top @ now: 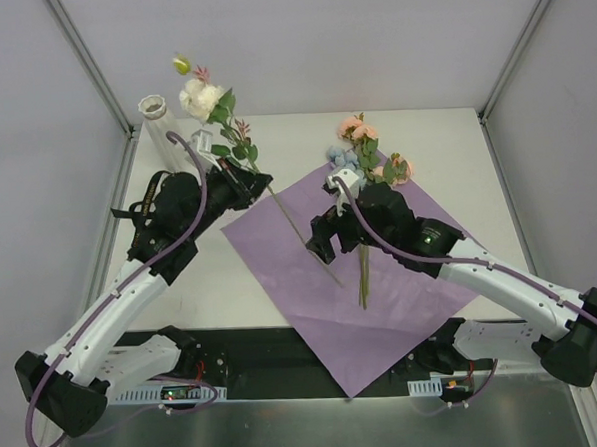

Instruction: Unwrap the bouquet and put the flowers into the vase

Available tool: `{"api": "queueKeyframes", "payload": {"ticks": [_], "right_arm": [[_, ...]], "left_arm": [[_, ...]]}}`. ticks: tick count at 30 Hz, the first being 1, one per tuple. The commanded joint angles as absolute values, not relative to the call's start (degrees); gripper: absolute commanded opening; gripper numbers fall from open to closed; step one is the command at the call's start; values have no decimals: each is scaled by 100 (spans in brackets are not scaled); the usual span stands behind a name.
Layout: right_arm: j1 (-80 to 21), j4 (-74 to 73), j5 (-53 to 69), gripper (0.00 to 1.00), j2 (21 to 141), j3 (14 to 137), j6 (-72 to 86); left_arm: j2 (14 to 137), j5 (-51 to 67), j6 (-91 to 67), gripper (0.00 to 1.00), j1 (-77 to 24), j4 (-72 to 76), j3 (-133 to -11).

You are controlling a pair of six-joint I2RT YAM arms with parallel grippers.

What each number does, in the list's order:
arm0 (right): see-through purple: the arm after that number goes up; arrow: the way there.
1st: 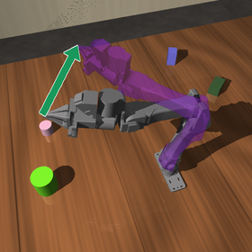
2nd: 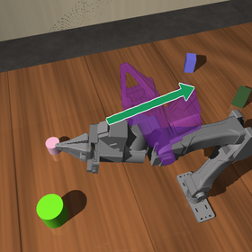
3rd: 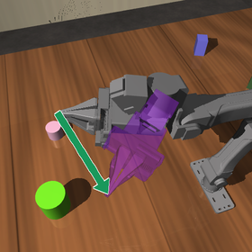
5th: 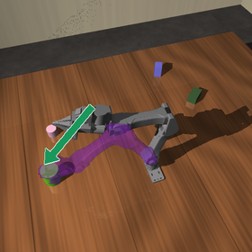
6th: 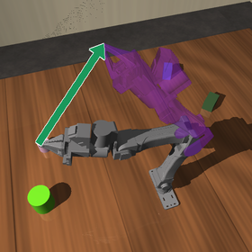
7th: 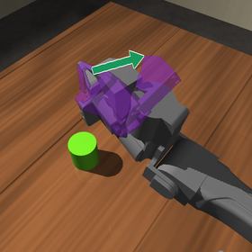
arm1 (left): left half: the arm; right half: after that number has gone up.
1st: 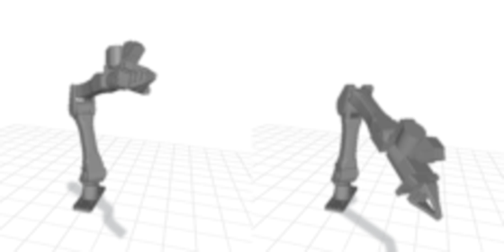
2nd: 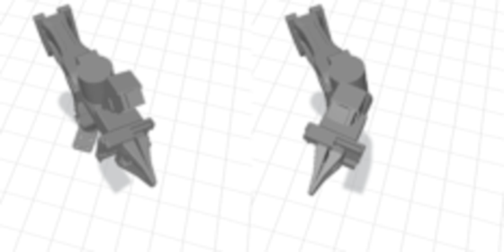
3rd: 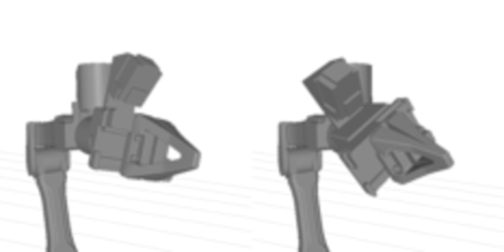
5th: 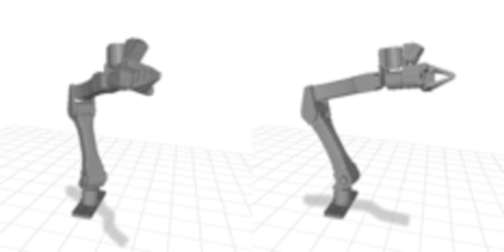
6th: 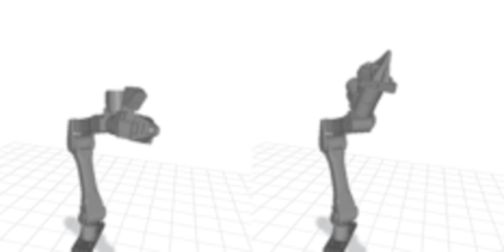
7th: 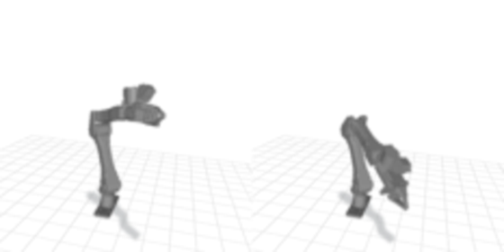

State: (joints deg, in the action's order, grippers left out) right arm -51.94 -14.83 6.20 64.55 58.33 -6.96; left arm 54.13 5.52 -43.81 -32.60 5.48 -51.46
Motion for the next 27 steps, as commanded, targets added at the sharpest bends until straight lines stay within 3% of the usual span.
{"api": "queueKeyframes", "payload": {"ticks": [1,4,8,16,27], "right_arm": [[-4941,-2091,-1650,97,6355,6038,-379],[-4764,-2153,-1425,97,6293,5907,-194],[-4755,-2065,-1143,97,6372,5792,-167],[-4632,-2013,-897,97,6846,5827,-79],[-4632,-1951,-721,97,7277,5924,-62]], "left_arm": [[5887,-299,-3114,0,-2639,-254,-6475],[6607,-36,-2797,0,-1789,-641,-7635],[7757,-544,-2067,0,-1171,-677,-9450],[9491,-1537,-677,0,-554,-817,-12547],[9686,-1810,-1160,0,377,-598,-13210]]}}
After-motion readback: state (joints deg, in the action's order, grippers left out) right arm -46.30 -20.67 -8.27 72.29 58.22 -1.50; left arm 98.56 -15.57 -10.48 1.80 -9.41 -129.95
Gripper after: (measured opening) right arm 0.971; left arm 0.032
